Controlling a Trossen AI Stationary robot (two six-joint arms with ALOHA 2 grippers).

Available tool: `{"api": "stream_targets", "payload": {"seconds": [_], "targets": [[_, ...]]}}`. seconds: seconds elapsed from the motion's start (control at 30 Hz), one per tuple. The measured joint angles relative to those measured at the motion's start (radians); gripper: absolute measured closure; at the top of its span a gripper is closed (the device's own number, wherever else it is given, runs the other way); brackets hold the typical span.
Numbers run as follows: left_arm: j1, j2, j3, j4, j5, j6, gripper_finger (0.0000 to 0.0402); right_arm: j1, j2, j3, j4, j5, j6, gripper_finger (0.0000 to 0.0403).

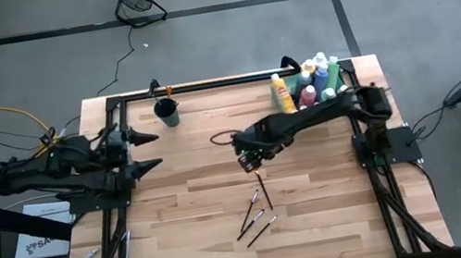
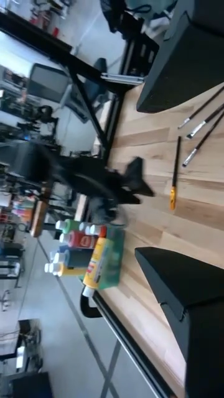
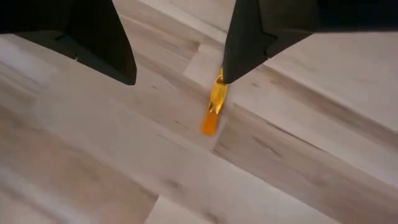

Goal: Pick & Place Paint Supplies
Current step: Put the gold paintbrush into the blue cup

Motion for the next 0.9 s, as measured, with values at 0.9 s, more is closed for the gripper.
{"api": "stream_targets", "payload": {"seconds": [0.9], "targets": [[0.0, -0.075, -0.046, -0.044, -0.001, -0.064, 0.0039, 0.006, 0.188, 0.006, 0.186, -0.018, 0.023, 0.0173]]}}
